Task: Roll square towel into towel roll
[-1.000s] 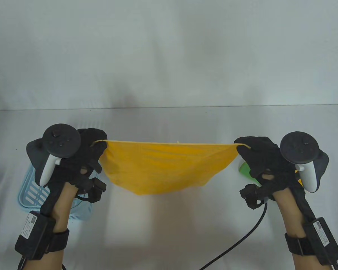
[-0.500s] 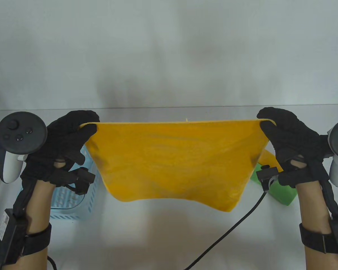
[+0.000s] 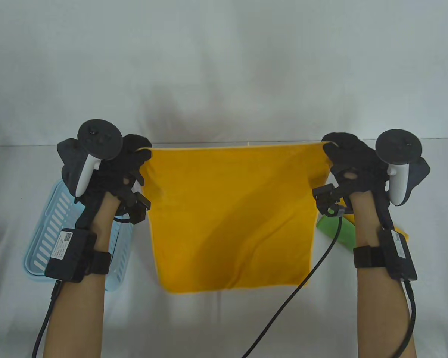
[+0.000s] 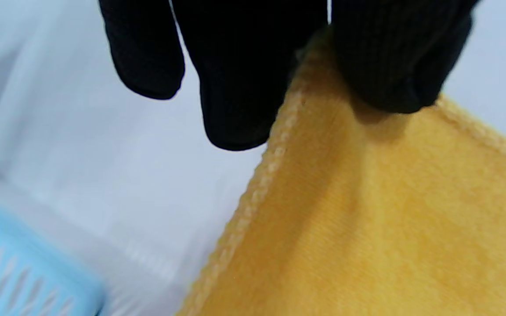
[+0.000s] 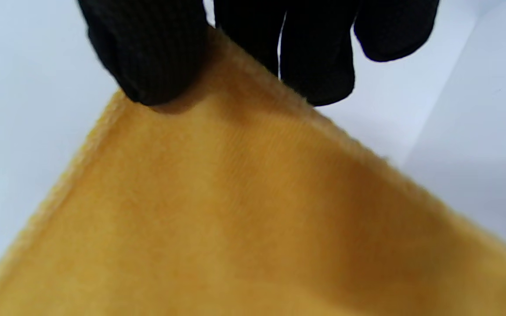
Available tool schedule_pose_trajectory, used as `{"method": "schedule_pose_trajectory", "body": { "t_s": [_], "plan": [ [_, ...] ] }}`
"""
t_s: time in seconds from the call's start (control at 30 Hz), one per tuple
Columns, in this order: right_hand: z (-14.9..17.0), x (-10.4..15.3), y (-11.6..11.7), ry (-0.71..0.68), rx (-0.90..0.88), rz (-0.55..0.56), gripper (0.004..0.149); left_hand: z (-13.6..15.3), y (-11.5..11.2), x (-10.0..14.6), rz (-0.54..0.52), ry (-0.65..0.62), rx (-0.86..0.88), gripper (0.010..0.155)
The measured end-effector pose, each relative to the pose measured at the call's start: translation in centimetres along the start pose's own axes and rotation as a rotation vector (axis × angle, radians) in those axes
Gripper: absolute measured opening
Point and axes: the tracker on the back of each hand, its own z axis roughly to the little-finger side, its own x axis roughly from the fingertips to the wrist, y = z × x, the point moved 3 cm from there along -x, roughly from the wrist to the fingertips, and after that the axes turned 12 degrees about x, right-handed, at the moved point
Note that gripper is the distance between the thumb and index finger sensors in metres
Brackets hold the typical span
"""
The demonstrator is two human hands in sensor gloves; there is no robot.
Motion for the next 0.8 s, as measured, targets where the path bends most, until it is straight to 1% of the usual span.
{"method": "schedule_pose_trajectory", "body": {
  "t_s": [0.07,0.13,0.17,0.23,0.3,0.37,0.47,0.7,0.8],
  "plan": [
    [-1.3,0.2,-1.6,-0.034,-0.088,0.010,0.037,-1.7,2.0,0.4,-0.018,-0.047,0.030,0.040],
    [-1.8,0.5,-2.5,-0.060,-0.104,0.012,0.038,-2.5,2.9,0.7,-0.013,-0.069,0.042,0.040],
    [-1.8,0.7,-2.7,-0.065,-0.092,0.013,0.038,-2.6,3.0,0.9,-0.007,-0.070,0.043,0.040],
    [-1.0,1.0,-2.2,-0.057,-0.033,0.004,0.038,-2.0,2.0,1.1,0.019,-0.052,0.027,0.040],
    [0.8,1.4,-0.8,-0.026,0.058,-0.017,0.038,-0.3,-0.5,1.4,0.075,-0.017,-0.030,0.040],
    [2.4,1.7,0.4,-0.016,0.102,-0.043,0.038,1.1,-2.3,1.7,0.093,0.008,-0.051,0.040],
    [4.9,2.1,1.9,0.004,0.109,-0.071,0.038,3.4,-4.7,2.4,0.142,0.050,-0.010,0.040],
    [9.4,3.5,4.2,0.009,0.138,-0.191,0.038,6.4,-8.0,4.6,0.238,0.079,-0.015,0.040],
    [11.6,4.7,4.7,-0.019,0.162,-0.268,0.038,8.0,-9.5,6.2,0.328,0.055,-0.029,0.040]
  ]
}}
